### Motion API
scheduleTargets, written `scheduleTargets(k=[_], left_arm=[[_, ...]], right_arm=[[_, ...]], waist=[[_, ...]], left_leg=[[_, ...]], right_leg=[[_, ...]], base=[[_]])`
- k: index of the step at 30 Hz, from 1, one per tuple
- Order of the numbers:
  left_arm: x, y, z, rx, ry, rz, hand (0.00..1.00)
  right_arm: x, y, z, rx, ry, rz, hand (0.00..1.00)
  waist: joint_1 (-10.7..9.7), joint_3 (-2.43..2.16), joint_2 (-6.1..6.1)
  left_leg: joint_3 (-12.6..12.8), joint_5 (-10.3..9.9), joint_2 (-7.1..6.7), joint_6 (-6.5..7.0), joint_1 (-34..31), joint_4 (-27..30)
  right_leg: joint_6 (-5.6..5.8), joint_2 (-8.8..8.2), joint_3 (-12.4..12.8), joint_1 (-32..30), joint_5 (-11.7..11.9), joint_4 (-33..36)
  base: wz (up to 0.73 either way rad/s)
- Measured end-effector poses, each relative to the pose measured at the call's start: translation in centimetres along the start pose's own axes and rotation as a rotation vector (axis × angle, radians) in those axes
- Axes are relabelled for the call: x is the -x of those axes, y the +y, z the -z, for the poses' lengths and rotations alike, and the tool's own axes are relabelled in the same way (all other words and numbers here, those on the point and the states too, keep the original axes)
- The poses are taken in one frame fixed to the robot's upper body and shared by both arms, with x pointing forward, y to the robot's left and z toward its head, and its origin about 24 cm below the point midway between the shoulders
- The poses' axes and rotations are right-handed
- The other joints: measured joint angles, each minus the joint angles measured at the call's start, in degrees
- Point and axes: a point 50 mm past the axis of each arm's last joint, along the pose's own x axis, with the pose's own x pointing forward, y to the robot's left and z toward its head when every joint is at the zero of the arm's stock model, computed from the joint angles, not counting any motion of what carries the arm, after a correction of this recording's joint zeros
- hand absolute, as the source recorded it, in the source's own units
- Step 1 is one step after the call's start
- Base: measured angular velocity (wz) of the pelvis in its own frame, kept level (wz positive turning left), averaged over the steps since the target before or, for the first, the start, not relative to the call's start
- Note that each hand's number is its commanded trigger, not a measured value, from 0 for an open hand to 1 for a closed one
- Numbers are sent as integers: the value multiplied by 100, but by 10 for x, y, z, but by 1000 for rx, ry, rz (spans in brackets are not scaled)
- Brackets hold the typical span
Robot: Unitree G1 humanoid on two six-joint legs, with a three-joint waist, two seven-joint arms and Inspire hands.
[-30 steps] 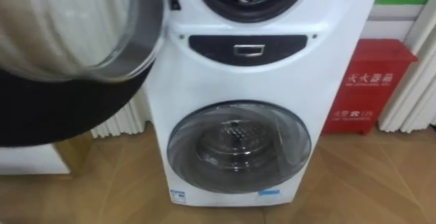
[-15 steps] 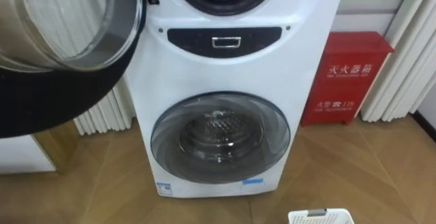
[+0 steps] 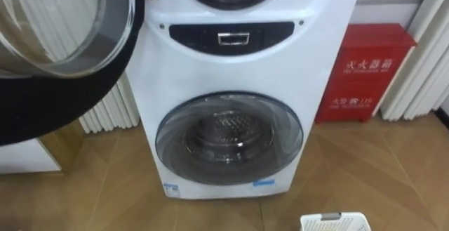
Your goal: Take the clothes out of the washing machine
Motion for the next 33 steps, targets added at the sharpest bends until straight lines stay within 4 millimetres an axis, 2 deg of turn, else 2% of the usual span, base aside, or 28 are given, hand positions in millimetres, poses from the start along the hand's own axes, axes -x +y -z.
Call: scheduleTargets(k=[2,8,11,14,23,26,31,33], left_arm=[[-6,13,-19,41,-45,-36,0],[-17,47,-100,84,-240,-131,0],[-16,63,-132,78,-318,-166,0],[-10,83,-174,115,-435,-211,0],[21,109,-245,123,-703,-244,0],[29,112,-257,111,-748,-252,0],[46,100,-282,-1,-821,-243,0],[58,91,-294,-74,-890,-259,0]], right_arm=[[0,-4,-6,5,-36,8,0],[4,-27,-13,53,-67,66,0],[7,-33,-15,78,-87,81,0],[8,-38,-15,111,-83,96,0],[13,-41,-17,135,-116,105,0],[14,-42,-16,144,-121,106,0],[16,-41,-20,158,-150,102,0],[17,-41,-18,156,-145,96,0]], waist=[[-1,-4,34],[-109,-67,266],[-127,-93,332],[-128,-116,369],[-126,-72,457],[-105,-62,496],[-91,-73,465],[-59,-56,422]], left_leg=[[-6,0,4,0,0,-3],[-39,1,-3,0,-13,-16],[-37,1,-3,1,-9,-15],[-50,1,2,1,-3,-13],[-45,1,2,1,-16,-17],[-74,1,-2,1,-16,-18],[-395,2,-35,2,-201,26],[-501,3,-58,3,-246,65]], right_leg=[[1,3,-7,-1,1,6],[7,-1,-32,-16,5,19],[8,4,-28,-8,6,8],[8,12,0,-17,6,7],[7,10,18,-14,8,4],[7,11,31,-12,8,5],[8,-1,-42,-26,10,-8],[9,-20,-41,-28,10,-8]], base=[[0],[2],[0],[-4],[-3],[3],[32],[43]])
